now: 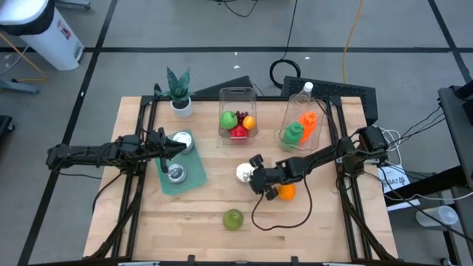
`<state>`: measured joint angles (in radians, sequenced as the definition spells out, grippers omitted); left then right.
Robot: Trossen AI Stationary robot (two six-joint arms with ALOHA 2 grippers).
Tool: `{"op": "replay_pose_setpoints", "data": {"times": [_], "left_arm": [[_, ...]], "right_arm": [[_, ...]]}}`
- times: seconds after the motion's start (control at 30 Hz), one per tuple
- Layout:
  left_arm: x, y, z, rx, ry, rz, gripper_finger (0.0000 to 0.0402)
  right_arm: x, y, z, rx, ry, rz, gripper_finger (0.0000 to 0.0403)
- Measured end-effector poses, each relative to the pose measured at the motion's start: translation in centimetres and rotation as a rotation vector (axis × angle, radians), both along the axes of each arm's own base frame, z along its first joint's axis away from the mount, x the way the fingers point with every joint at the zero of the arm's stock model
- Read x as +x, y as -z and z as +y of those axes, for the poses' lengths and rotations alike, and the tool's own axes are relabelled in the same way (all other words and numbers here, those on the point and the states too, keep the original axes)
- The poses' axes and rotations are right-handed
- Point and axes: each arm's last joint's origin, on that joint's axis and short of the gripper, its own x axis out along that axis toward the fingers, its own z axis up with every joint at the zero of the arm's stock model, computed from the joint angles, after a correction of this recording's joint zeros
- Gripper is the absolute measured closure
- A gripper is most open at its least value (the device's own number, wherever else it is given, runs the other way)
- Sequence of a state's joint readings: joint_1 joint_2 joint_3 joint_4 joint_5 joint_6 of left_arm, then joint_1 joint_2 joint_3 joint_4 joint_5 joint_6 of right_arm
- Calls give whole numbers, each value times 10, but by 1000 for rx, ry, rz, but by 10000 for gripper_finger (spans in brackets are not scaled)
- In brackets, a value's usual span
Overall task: Pick & Place Food Item
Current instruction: Stack the blue and pink tuna can on top of the green tuna can in the blue bin
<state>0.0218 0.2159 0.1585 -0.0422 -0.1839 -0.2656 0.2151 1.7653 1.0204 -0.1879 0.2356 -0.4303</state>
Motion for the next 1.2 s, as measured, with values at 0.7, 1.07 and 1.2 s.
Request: {"op": "replay_pose_setpoints", "data": {"times": [0.7, 1.07, 1.2], "left_arm": [[2, -3, 0, -54, 6, -36, 352], [30, 3, -9, 33, 131, 22, 352], [41, 12, -12, 87, 160, 91, 352]], "right_arm": [[4, -20, -6, 170, 108, -31, 402], [8, -25, -20, 269, 190, -48, 402], [7, -29, -24, 313, 240, -53, 402]]}}
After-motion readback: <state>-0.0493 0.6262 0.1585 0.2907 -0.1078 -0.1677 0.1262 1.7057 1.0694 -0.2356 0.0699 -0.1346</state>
